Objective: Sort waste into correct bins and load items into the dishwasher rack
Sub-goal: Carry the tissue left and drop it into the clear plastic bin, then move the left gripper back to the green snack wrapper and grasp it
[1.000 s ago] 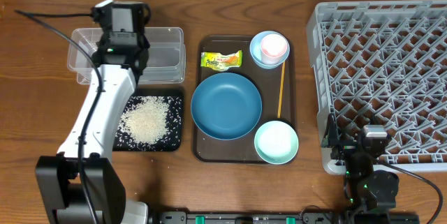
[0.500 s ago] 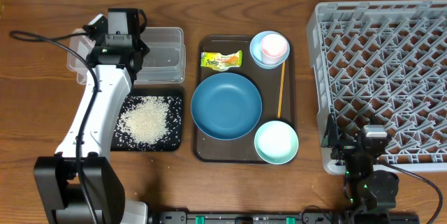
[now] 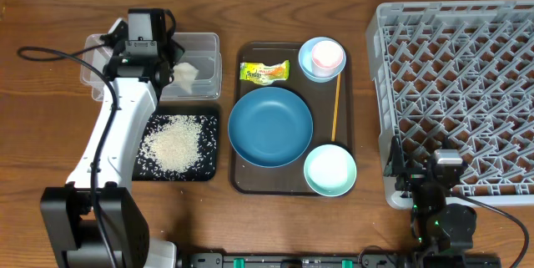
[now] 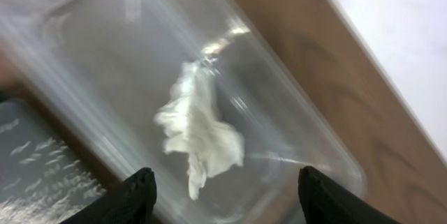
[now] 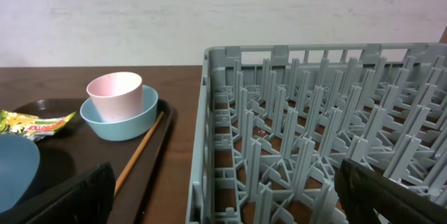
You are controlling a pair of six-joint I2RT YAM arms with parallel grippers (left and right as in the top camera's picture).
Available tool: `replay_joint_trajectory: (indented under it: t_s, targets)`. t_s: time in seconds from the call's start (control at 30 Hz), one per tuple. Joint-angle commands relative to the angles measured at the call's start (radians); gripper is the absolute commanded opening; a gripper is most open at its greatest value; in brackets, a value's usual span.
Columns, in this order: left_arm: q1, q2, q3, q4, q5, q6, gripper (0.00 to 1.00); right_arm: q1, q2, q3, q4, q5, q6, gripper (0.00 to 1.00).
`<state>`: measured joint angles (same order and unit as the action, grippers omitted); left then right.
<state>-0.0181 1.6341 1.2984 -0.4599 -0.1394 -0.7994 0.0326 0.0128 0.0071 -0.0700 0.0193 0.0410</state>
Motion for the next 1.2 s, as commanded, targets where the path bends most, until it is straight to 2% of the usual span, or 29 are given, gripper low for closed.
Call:
replay_joint_trajectory:
  t_s: [0.0, 0.1, 0.17, 0.3, 0.43, 0.57, 0.7, 0.9, 1.17]
  targets:
    - [-0.023, -0.031, -0.002, 0.072, 0.245, 0.249, 0.68, 0.010, -0.002, -0.002, -0.002, 0.006, 0.006, 0.99]
    - [-0.072, -0.047, -0.002, 0.165, 0.505, 0.479, 0.68, 0.010, -0.002, -0.002, -0.002, 0.006, 0.007, 0.99]
    - [-0.111, -0.048, -0.002, 0.208, 0.577, 0.558, 0.68, 0.010, -0.002, -0.002, -0.002, 0.006, 0.007, 0.99]
    - [-0.213, -0.039, -0.002, 0.252, 0.526, 0.682, 0.68, 0.010, -0.002, -0.002, -0.002, 0.006, 0.007, 0.99]
    - [-0.313, 0.006, -0.002, 0.278, 0.380, 0.794, 0.68, 0.010, -0.002, -0.002, -0.002, 0.007, 0.006, 0.99]
    - [-0.373, 0.089, -0.002, 0.306, 0.302, 0.876, 0.67, 0.010, -0.002, -0.002, -0.002, 0.006, 0.006, 0.99]
    - [-0.403, 0.190, -0.002, 0.330, 0.241, 0.897, 0.68, 0.010, -0.002, -0.002, -0.002, 0.006, 0.006, 0.99]
    - [-0.426, 0.308, -0.002, 0.393, 0.239, 0.897, 0.67, 0.010, -0.002, -0.002, -0.002, 0.006, 0.006, 0.99]
    - [-0.431, 0.354, -0.002, 0.393, 0.243, 0.896, 0.67, 0.010, -0.002, -0.002, -0.002, 0.006, 0.007, 0.99]
